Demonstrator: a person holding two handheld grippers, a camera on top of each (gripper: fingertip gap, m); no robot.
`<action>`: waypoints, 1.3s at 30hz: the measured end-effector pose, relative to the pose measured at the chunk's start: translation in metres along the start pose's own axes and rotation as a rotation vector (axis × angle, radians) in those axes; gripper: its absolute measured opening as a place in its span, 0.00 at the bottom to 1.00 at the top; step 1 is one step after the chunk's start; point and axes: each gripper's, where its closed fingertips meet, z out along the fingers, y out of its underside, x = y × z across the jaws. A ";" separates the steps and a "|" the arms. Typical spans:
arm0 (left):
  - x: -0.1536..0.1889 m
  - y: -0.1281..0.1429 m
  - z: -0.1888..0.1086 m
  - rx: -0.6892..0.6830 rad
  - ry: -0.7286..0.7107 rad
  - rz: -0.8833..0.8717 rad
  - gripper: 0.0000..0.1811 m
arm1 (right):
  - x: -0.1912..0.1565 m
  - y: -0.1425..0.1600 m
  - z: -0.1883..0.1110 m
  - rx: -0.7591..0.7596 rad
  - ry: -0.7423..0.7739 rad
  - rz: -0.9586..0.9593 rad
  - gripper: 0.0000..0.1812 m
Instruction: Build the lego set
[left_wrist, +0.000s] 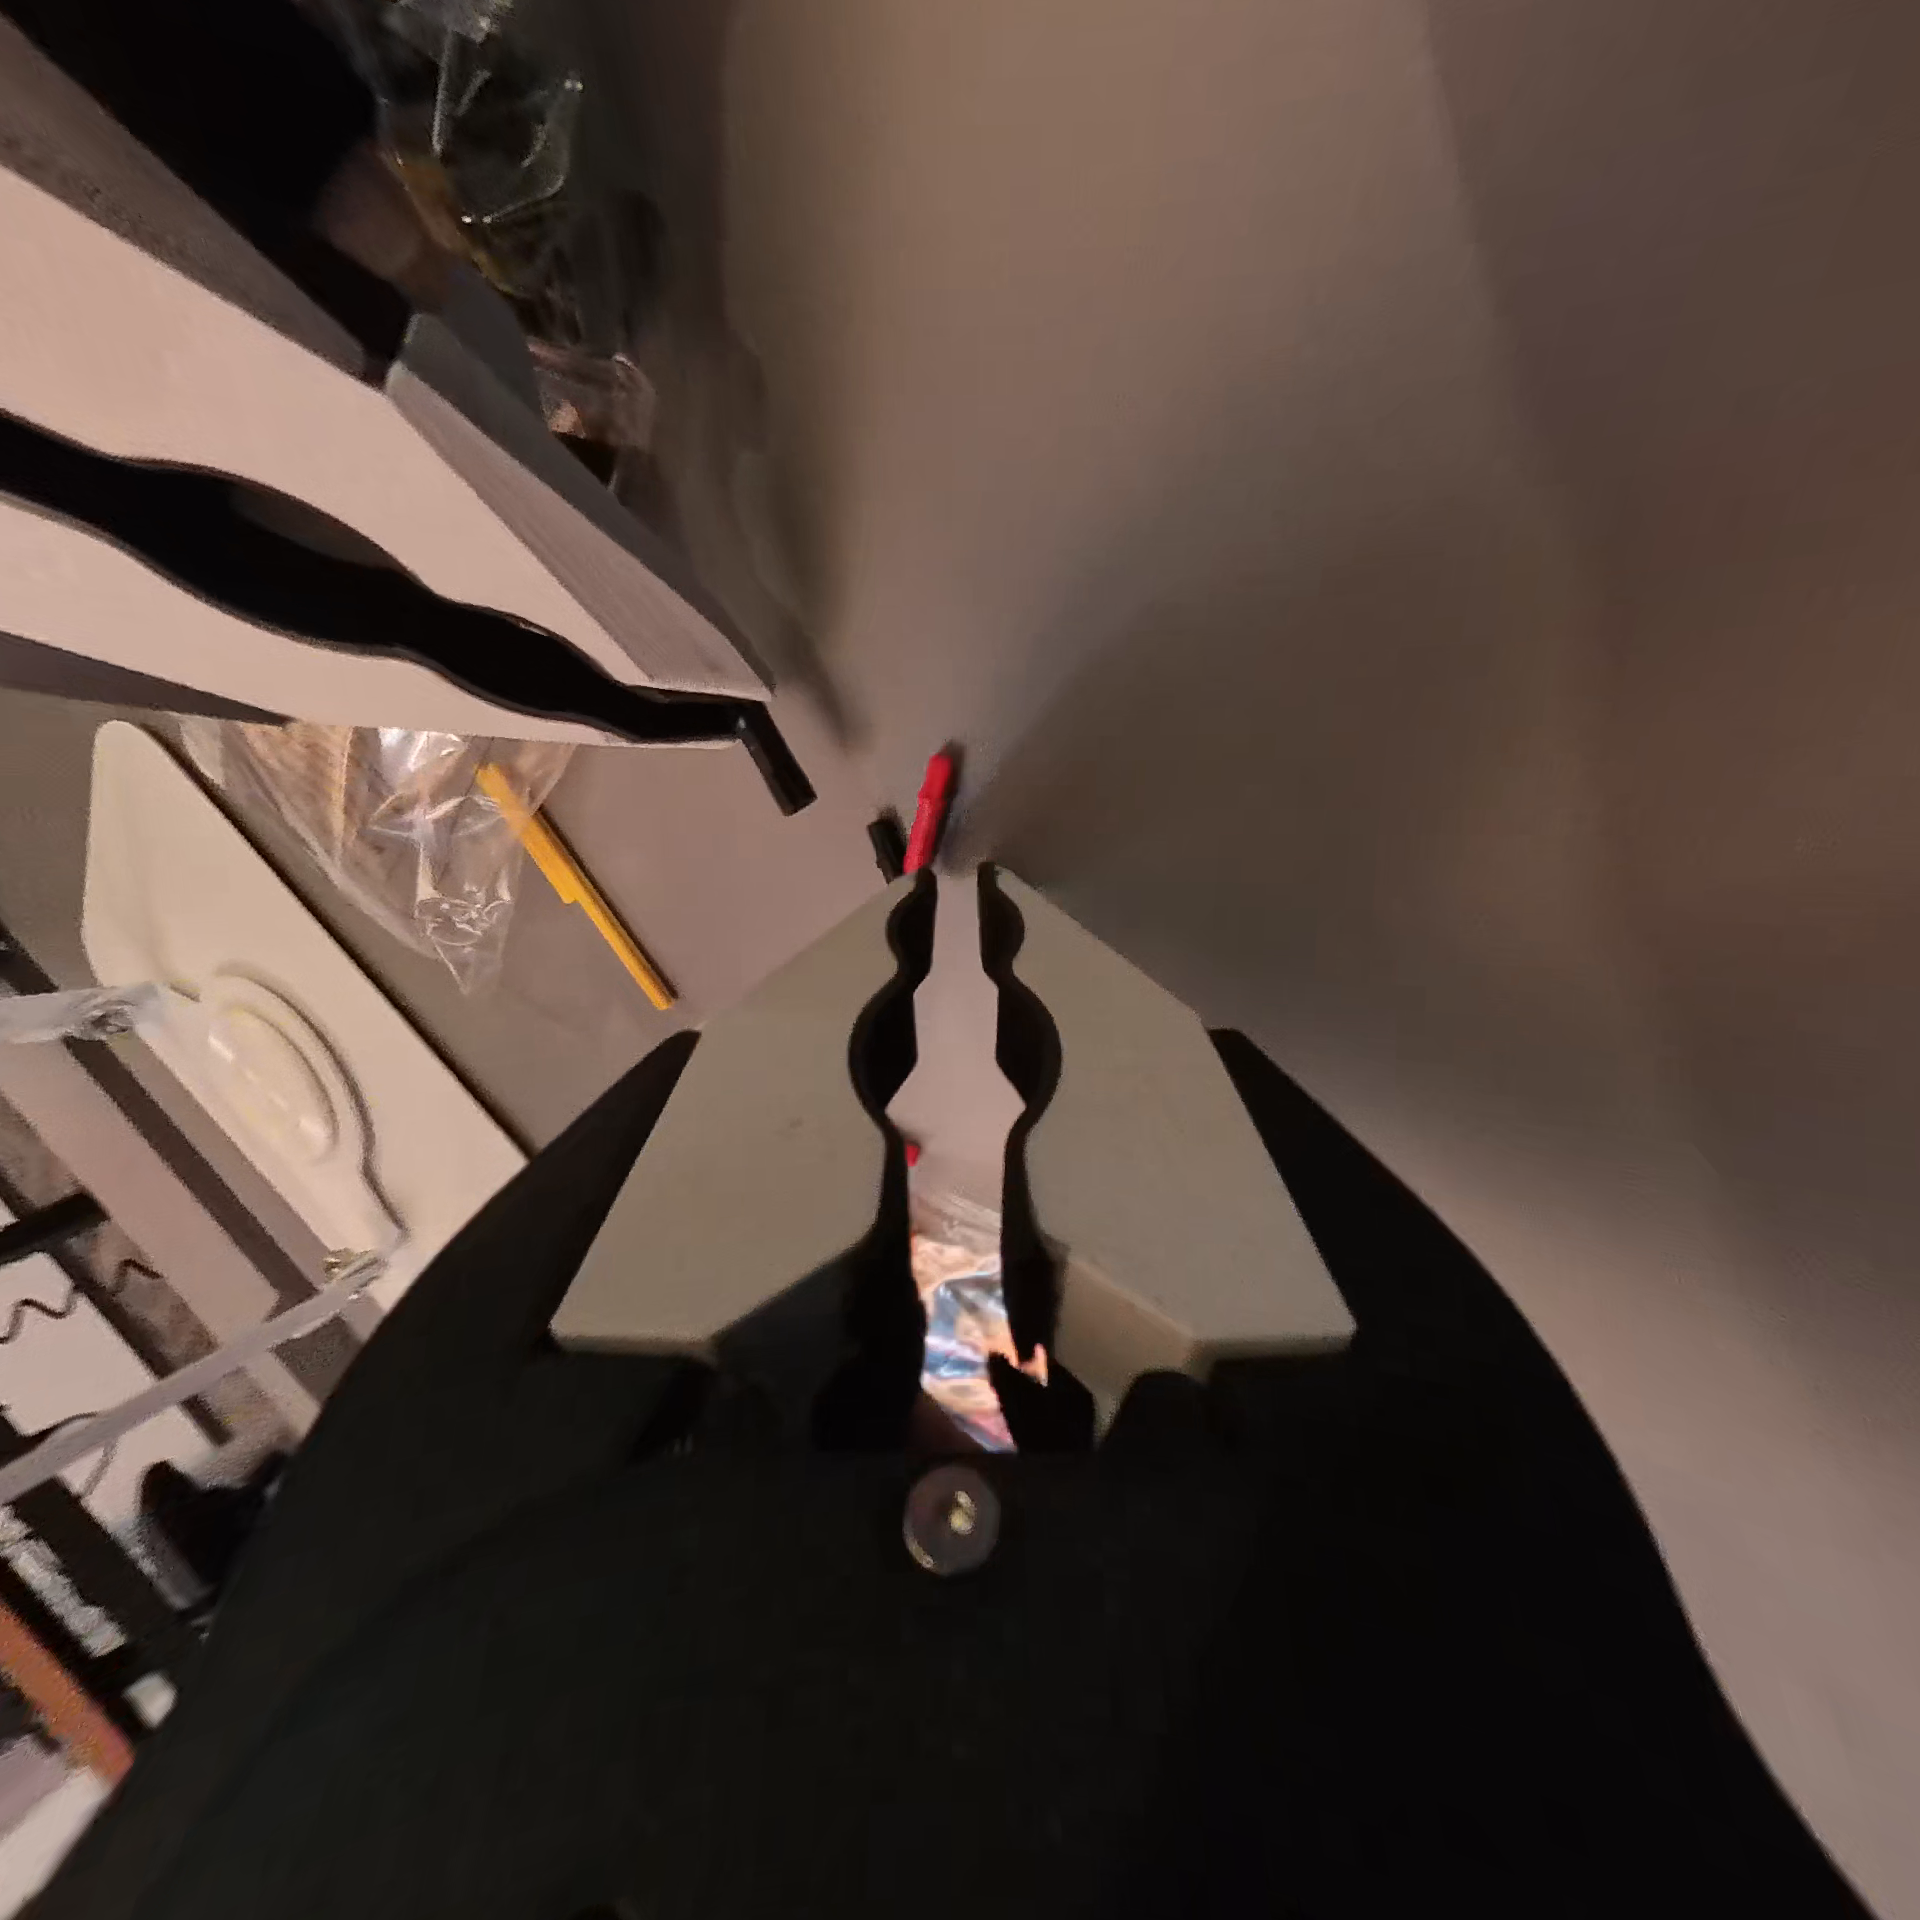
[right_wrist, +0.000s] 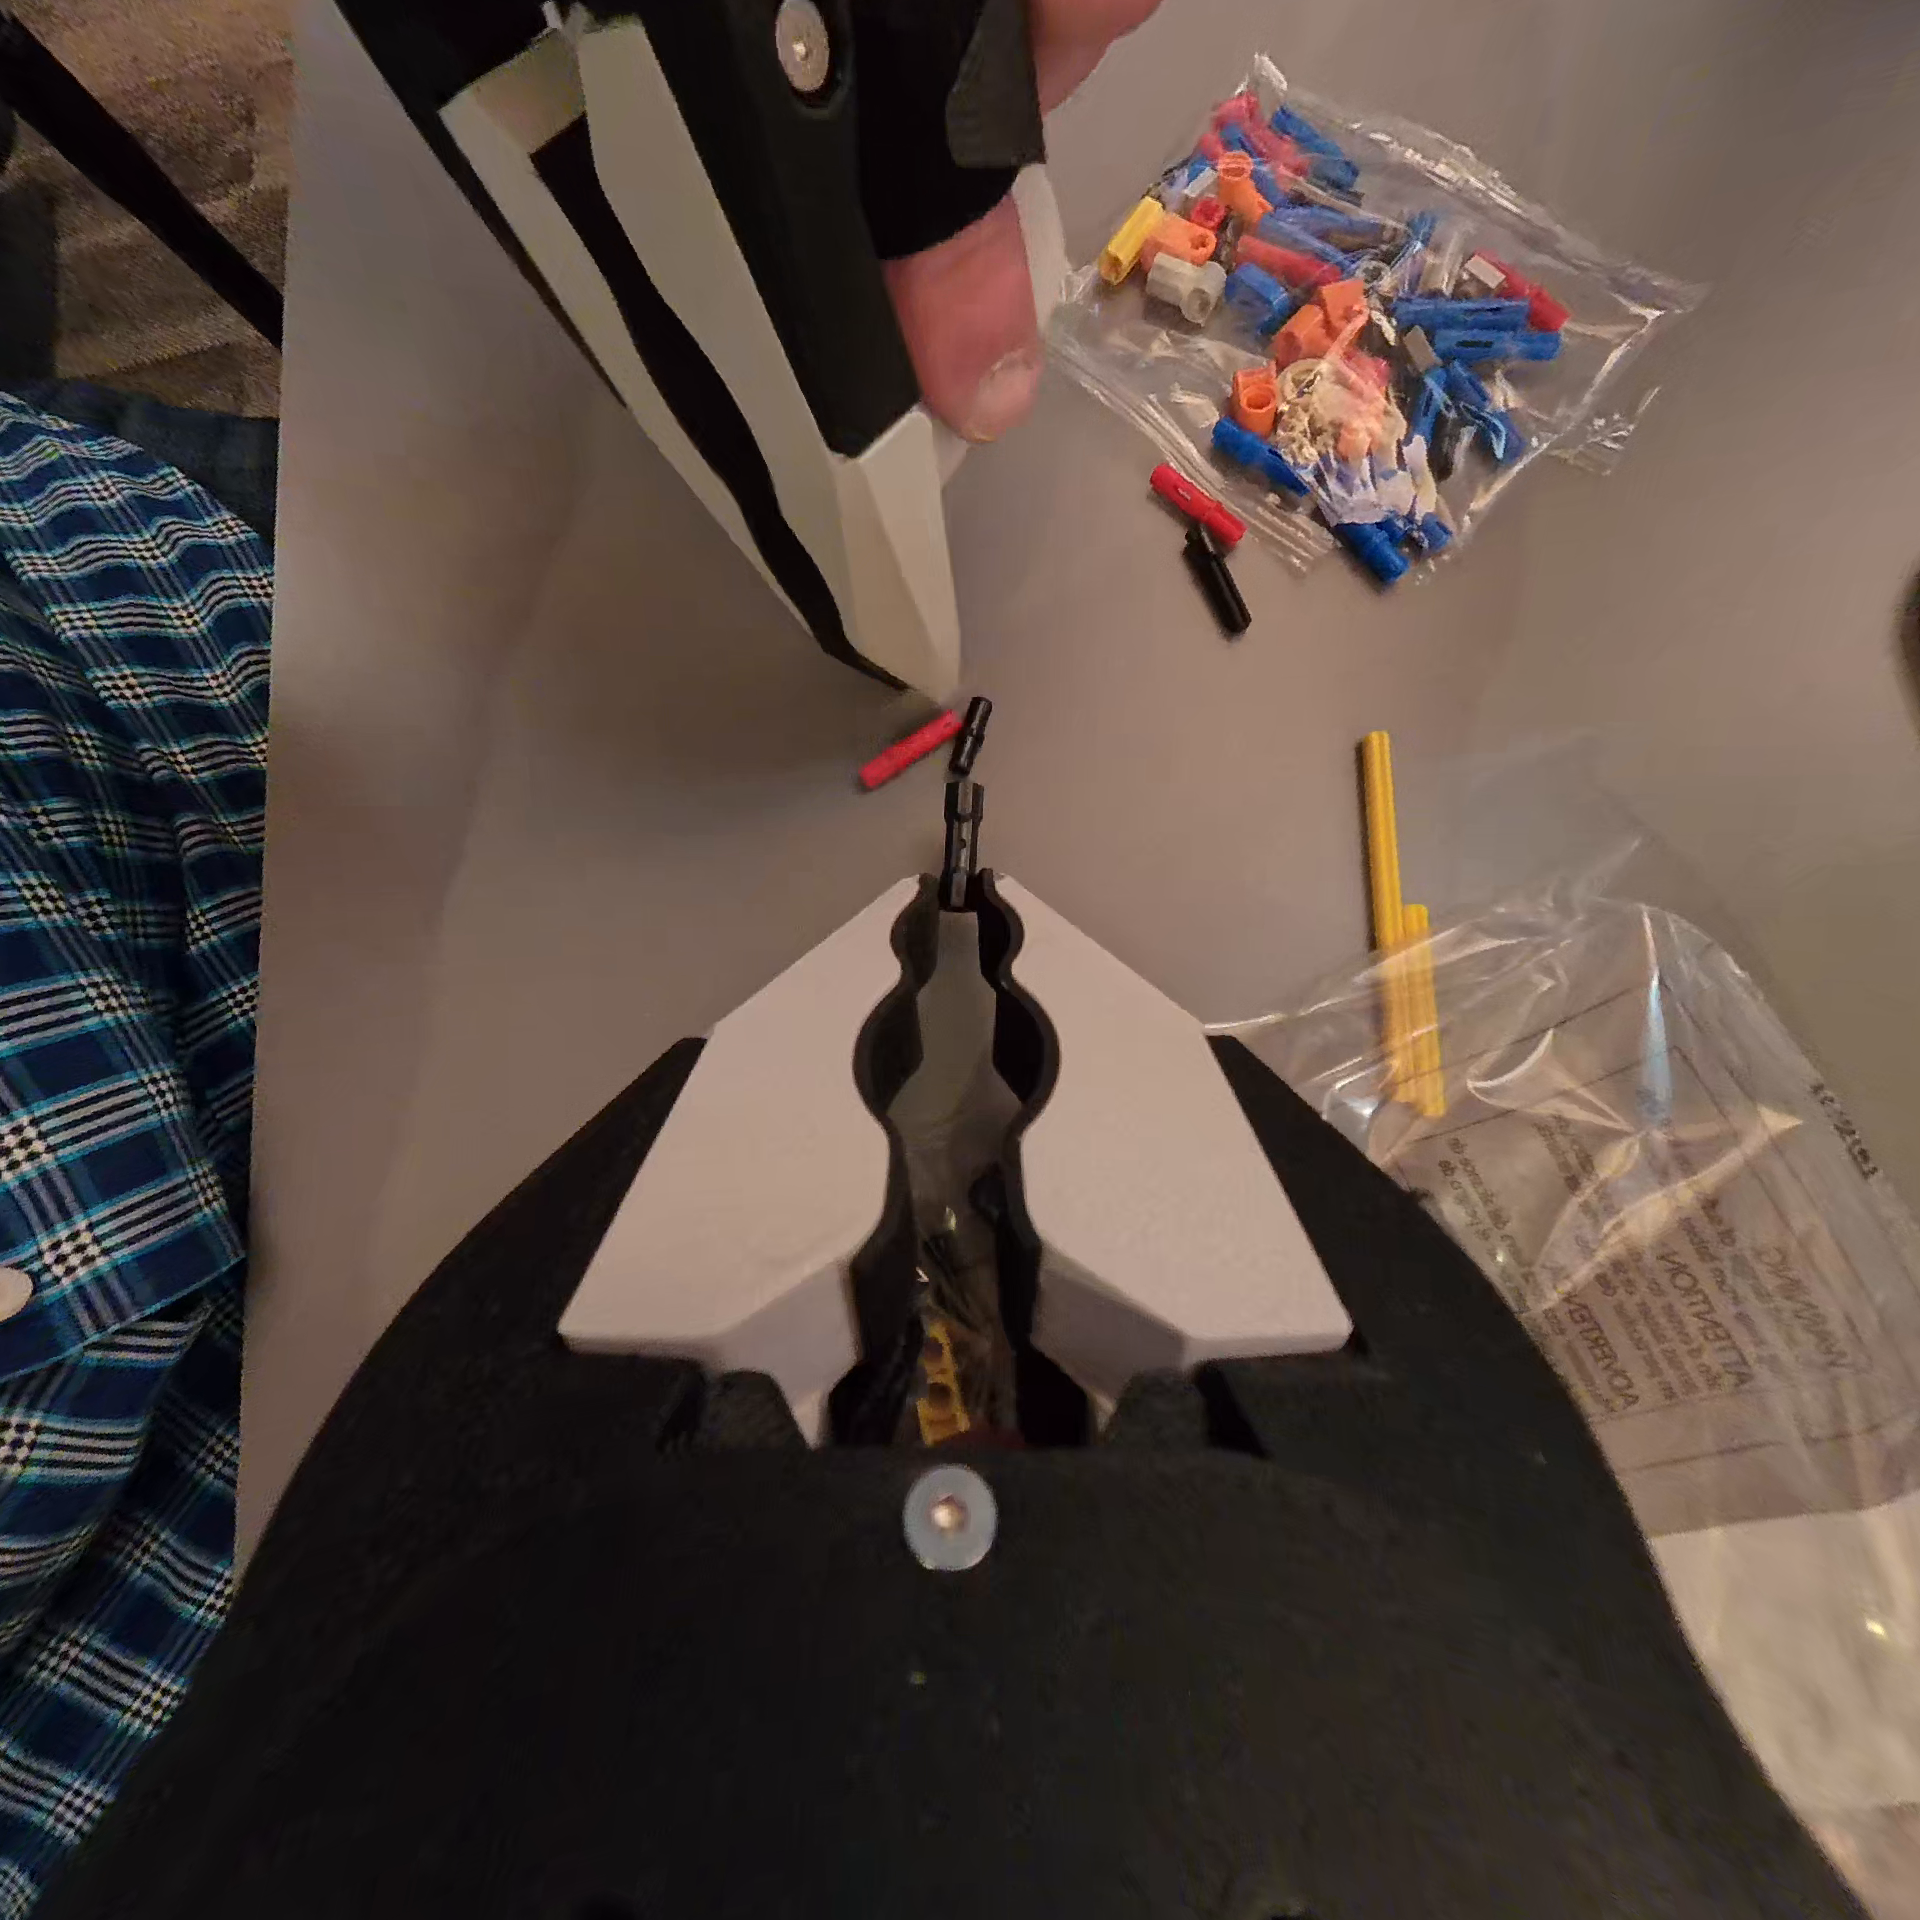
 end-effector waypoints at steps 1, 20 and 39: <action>-0.001 0.000 0.000 -0.001 -0.003 -0.033 0.04 | 0.000 0.000 0.000 0.001 0.000 0.000 0.02; -0.014 -0.011 0.008 0.004 -0.064 -0.220 0.02 | -0.004 0.005 -0.006 0.018 -0.019 0.004 0.03; -0.016 -0.006 -0.004 -0.001 -0.199 -0.559 0.01 | -0.005 0.003 -0.009 0.035 -0.005 -0.013 0.02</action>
